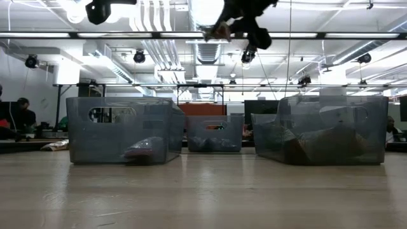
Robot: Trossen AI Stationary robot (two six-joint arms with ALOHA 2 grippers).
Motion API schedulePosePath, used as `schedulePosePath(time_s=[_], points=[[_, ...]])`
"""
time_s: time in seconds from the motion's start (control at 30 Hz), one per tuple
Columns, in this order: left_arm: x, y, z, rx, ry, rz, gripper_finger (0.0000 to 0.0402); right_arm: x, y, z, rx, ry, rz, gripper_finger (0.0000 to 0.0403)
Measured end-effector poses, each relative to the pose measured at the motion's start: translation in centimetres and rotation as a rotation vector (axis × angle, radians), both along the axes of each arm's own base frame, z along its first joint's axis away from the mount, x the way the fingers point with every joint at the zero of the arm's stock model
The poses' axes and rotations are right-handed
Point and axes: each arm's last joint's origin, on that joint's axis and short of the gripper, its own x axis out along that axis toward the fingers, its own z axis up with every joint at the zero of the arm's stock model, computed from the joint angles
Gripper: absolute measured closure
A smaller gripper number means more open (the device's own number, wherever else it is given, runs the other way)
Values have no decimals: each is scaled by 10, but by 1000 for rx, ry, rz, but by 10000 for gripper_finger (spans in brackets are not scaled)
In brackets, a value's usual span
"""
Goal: Pick and place Granola Bars by type
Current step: Put the red granola bar into the bottom left black bin
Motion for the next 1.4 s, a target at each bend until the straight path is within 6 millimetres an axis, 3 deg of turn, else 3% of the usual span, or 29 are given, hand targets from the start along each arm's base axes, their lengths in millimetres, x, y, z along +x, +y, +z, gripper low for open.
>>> schedulePosePath(time_s=[0.27,0.6,1.4], points=[[-5,-1,-10,-3,13,3,402,32,29,-10,82,-25,25,347],[-6,-1,-10,-1,15,8,402,55,57,-30,175,-32,31,347],[-7,-1,-11,-3,20,7,402,81,93,-63,283,-79,-172,353]])
